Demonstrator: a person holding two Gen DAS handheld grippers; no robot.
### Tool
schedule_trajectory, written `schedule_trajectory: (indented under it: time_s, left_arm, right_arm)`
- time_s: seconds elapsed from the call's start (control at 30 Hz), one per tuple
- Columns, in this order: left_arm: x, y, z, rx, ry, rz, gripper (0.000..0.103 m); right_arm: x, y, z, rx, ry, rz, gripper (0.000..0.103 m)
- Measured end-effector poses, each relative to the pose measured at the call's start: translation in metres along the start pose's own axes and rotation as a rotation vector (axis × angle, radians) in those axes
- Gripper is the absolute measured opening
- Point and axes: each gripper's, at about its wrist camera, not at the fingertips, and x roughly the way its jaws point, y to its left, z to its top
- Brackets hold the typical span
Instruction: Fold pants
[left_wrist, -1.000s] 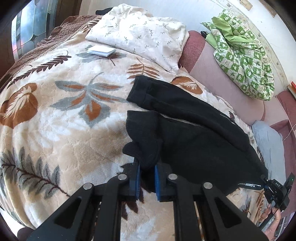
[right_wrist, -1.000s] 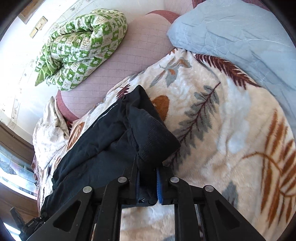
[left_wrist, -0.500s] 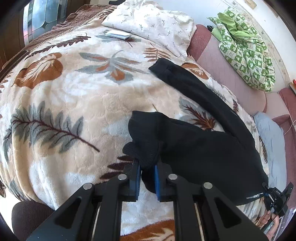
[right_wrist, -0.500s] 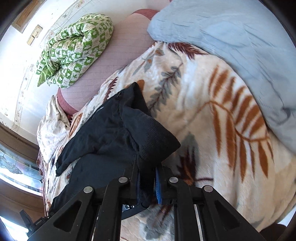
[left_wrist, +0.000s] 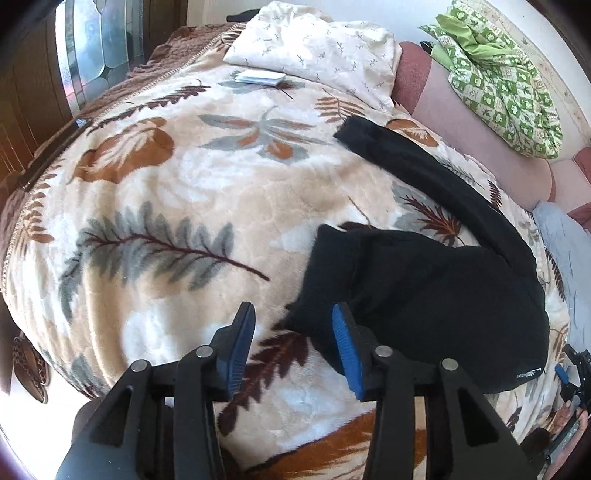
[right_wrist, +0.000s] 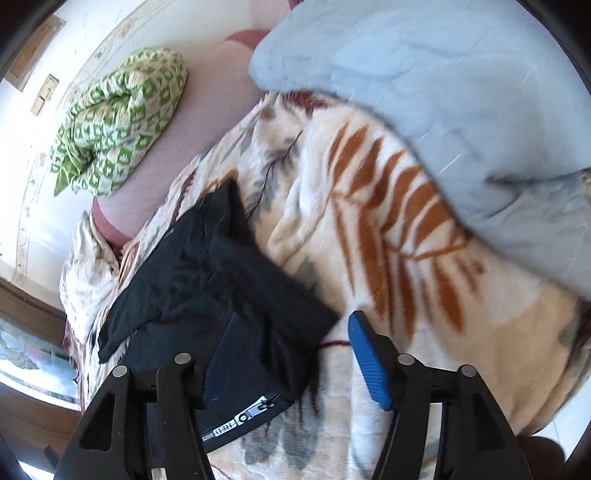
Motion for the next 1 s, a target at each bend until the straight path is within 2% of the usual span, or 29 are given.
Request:
schedule_trajectory:
  time_s: [0.17, 0.33, 0.5, 0.67, 0.8, 1.0]
  left_arm:
    - [-0.013, 0.004, 0.023, 0.007, -0.051, 0.024, 0.050]
    - [-0.006, -0.014, 0.059, 0.037, -0.063, -0.007, 0.054]
    - [0.011, -0.045, 0.102, 0.115, -0.093, -0.008, 0.061]
    - [0.057, -0.068, 0.147, 0.171, -0.075, -0.020, 0.064]
    - [0.112, -0.077, 0.186, 0.180, -0.020, -0.048, 0.063]
    - [0.179, -0.076, 0.236, 0.111, 0.042, -0.112, 0.063]
  right_arm:
    - [-0.011, 0.016, 0.010, -0.128, -0.024, -0.069, 0.070]
    - [0.006, 0.052, 0.021, -0.203, 0.021, -0.037, 0.070]
    - [0.035, 0.106, 0.034, -0.343, 0.068, 0.009, 0.070]
    - [0.072, 0.146, 0.059, -0.452, 0.077, 0.032, 0.070]
    - [0.113, 0.174, 0.085, -0.545, 0.111, 0.029, 0.070]
    - [0.179, 0.211, 0.113, -0.637, 0.193, 0.052, 0.070]
